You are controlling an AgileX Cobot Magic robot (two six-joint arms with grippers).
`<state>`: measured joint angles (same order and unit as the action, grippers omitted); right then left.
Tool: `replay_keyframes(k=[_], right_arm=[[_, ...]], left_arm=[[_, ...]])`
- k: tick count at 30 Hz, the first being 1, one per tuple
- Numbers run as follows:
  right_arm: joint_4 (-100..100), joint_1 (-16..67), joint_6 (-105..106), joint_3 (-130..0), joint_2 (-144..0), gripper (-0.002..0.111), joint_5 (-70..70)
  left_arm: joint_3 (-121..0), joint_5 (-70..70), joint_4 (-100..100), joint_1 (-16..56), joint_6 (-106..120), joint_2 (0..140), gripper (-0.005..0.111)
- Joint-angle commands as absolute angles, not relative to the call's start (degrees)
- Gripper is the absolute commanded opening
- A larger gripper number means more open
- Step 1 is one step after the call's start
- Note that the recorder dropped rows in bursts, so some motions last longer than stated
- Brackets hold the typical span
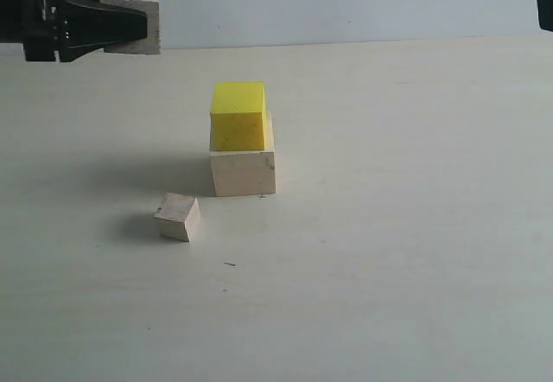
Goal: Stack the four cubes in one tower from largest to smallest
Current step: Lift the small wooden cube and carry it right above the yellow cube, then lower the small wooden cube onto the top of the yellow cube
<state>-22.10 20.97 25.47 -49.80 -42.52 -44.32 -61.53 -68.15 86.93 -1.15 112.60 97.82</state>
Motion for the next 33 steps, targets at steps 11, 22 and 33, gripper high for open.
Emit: replay_keyframes(k=[11,22,33], right_arm=[[-22.45,20.73,25.53,-49.47,-42.01,0.0,-43.59],[-21.82,20.73,25.69,-49.47,-42.01,0.0,-43.59],[-22.2,20.73,25.69,-49.47,-42.01,0.0,-43.81]], left_arm=[[-61.37,-69.96,96.95,0.75,120.25,101.95,0.0],[-67.38,-69.96,94.86,6.01,120.23,112.5,0.0],[-72.09,-69.96,94.49,9.3,120.23,116.29,0.0]])
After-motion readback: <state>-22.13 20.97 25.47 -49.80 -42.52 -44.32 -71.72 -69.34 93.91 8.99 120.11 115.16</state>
